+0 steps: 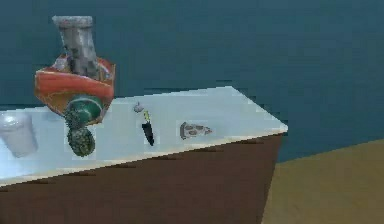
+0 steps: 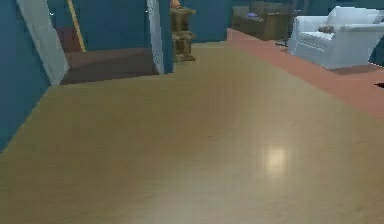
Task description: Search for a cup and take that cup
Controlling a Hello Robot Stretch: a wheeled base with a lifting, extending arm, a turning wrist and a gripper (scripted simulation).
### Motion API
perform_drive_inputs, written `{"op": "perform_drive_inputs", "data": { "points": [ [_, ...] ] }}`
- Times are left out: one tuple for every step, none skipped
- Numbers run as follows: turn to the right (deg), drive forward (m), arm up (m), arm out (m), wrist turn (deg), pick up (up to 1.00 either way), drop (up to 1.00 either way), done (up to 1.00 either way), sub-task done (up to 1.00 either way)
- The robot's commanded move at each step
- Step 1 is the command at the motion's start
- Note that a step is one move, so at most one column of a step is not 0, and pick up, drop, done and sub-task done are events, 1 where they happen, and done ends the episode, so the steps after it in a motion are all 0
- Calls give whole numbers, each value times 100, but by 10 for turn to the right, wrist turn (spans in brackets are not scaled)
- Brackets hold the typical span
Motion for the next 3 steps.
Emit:
{"op": "perform_drive_inputs", "data": {
  "points": [
    [-450,0,0,0,0,0,0,0,0],
    [-450,0,0,0,0,0,0,0,0],
    [-360,0,0,0,0,0,0,0,0]
  ]
}}
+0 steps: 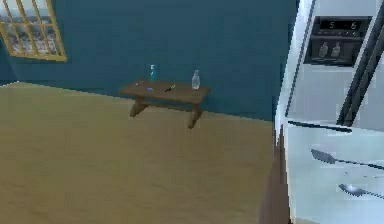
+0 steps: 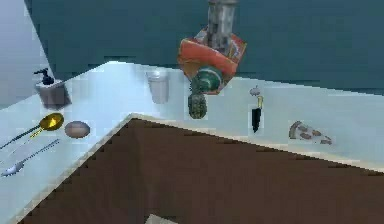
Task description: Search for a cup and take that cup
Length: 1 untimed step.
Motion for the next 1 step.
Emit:
{"op": "perform_drive_inputs", "data": {
  "points": [
    [450,0,0,0,0,0,0,0,0]
  ]
}}
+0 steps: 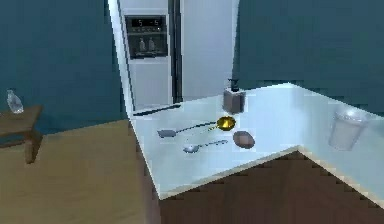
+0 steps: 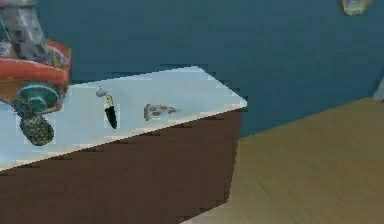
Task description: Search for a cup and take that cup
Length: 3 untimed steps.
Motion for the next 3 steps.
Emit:
{"op": "perform_drive_inputs", "data": {
  "points": [
    [360,0,0,0,0,0,0,0,0],
    [0,40,0,0,0,0,0,0,0],
    [240,0,0,0,0,0,0,0,0]
  ]
}}
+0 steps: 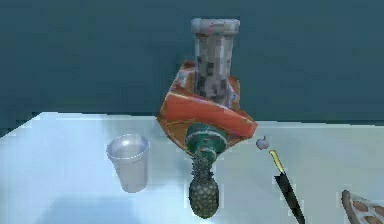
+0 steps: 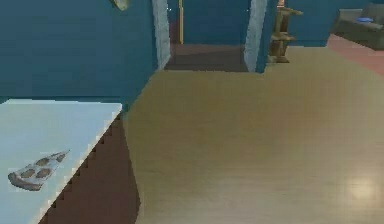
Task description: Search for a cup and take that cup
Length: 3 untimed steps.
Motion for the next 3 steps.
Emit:
{"op": "perform_drive_inputs", "data": {
  "points": [
    [0,5,0,0,0,0,0,0,0],
    [-450,0,0,0,0,0,0,0,0],
    [-450,0,0,0,0,0,0,0,0]
  ]
}}
